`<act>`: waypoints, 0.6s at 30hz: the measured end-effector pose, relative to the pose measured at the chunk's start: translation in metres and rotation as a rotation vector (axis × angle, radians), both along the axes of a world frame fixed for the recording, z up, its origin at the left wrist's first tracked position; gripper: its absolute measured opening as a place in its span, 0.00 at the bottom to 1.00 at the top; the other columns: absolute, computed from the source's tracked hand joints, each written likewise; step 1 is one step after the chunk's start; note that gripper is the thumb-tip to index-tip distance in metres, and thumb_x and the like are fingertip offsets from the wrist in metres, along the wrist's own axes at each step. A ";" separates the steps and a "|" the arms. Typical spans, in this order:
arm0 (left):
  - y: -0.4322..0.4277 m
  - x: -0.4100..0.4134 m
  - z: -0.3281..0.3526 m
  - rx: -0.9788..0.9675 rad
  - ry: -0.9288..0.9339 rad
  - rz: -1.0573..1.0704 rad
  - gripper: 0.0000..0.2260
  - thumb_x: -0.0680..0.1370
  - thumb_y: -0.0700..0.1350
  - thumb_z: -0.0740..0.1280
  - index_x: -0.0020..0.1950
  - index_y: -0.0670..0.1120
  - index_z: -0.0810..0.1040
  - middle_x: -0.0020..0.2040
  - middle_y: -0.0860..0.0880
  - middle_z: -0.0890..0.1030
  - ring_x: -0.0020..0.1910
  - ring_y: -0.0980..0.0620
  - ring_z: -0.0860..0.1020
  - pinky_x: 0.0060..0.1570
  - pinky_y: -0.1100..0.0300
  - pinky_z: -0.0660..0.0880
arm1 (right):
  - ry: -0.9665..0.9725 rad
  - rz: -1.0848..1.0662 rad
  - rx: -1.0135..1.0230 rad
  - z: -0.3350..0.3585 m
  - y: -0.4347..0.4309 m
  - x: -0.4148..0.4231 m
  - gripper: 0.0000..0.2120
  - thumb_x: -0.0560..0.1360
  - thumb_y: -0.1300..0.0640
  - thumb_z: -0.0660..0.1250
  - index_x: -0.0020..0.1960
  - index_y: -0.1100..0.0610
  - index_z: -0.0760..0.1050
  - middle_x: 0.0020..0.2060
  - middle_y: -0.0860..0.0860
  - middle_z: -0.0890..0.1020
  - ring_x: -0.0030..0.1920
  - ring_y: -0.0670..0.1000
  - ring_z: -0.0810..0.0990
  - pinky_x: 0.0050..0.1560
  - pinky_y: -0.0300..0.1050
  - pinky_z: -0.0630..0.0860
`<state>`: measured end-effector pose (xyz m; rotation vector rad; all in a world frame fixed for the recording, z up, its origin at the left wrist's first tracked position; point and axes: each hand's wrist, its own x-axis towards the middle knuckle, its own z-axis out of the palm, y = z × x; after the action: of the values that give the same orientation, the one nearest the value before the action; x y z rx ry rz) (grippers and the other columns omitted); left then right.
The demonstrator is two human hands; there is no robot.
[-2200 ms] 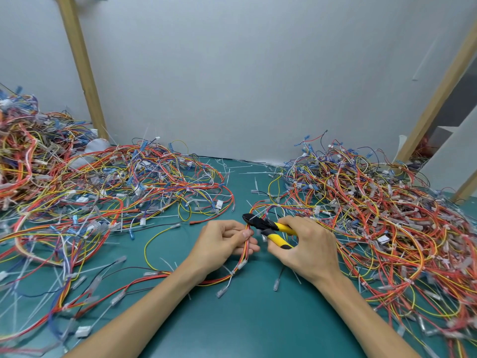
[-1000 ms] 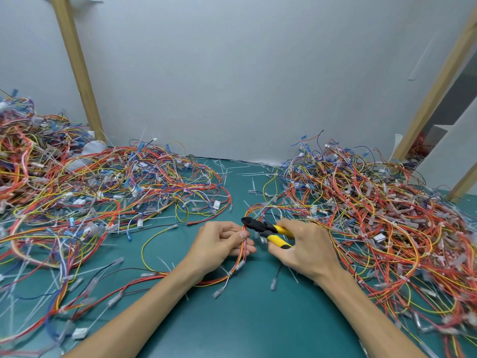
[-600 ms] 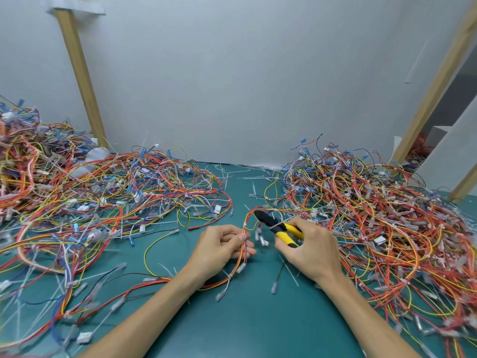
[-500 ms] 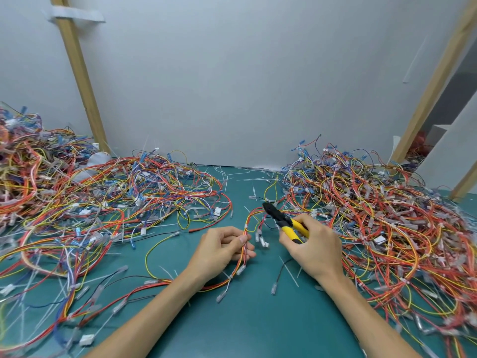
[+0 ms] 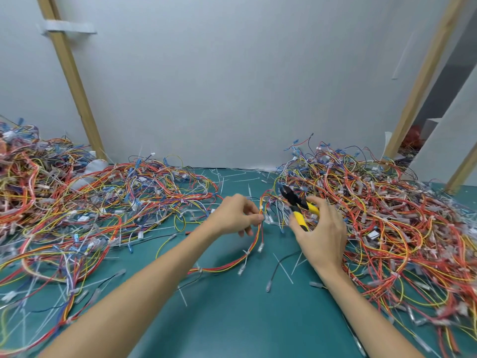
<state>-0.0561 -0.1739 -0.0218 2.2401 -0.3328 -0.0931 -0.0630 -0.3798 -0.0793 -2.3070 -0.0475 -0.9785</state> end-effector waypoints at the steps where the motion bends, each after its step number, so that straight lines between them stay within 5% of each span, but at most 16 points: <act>1: 0.002 0.002 0.003 0.037 0.009 -0.022 0.08 0.80 0.44 0.66 0.47 0.41 0.82 0.38 0.49 0.82 0.31 0.53 0.82 0.28 0.64 0.76 | -0.013 0.005 0.003 0.001 0.000 -0.001 0.23 0.71 0.44 0.73 0.61 0.49 0.72 0.52 0.48 0.79 0.54 0.52 0.76 0.56 0.52 0.72; 5: 0.028 0.003 0.013 0.043 0.207 -0.177 0.13 0.84 0.40 0.56 0.62 0.40 0.78 0.49 0.49 0.81 0.43 0.54 0.80 0.42 0.66 0.77 | -0.020 0.071 0.025 0.001 0.002 -0.004 0.21 0.74 0.40 0.69 0.62 0.50 0.71 0.53 0.48 0.78 0.55 0.50 0.75 0.55 0.52 0.74; 8: 0.054 -0.006 0.010 0.393 0.114 -0.174 0.20 0.78 0.29 0.55 0.65 0.41 0.76 0.55 0.46 0.82 0.50 0.51 0.80 0.43 0.74 0.72 | 0.001 0.103 0.035 -0.001 0.003 -0.004 0.22 0.74 0.40 0.69 0.61 0.51 0.73 0.53 0.47 0.77 0.54 0.51 0.75 0.53 0.47 0.73; 10: 0.062 -0.020 0.002 0.581 0.079 -0.186 0.19 0.77 0.31 0.60 0.62 0.45 0.79 0.55 0.48 0.83 0.49 0.54 0.79 0.45 0.71 0.73 | 0.025 0.129 0.024 -0.002 0.003 -0.003 0.22 0.74 0.41 0.70 0.61 0.53 0.75 0.52 0.48 0.77 0.53 0.51 0.76 0.51 0.45 0.72; 13: 0.063 -0.046 -0.011 0.523 0.135 -0.236 0.11 0.77 0.39 0.68 0.58 0.50 0.79 0.50 0.54 0.82 0.48 0.54 0.79 0.51 0.63 0.75 | 0.060 0.159 -0.004 -0.003 0.005 -0.002 0.22 0.73 0.40 0.70 0.61 0.54 0.76 0.52 0.48 0.78 0.52 0.51 0.77 0.52 0.48 0.75; 18: 0.039 -0.069 -0.022 0.391 0.069 -0.164 0.12 0.74 0.42 0.72 0.57 0.49 0.80 0.45 0.54 0.81 0.40 0.58 0.76 0.43 0.69 0.72 | 0.092 0.164 -0.027 -0.004 0.007 -0.004 0.22 0.73 0.39 0.69 0.60 0.53 0.75 0.51 0.47 0.78 0.51 0.50 0.77 0.51 0.52 0.77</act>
<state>-0.1251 -0.1348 -0.0443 2.5826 -0.4954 -0.3487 -0.0671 -0.3728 -0.0833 -2.3282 -0.2098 -0.7929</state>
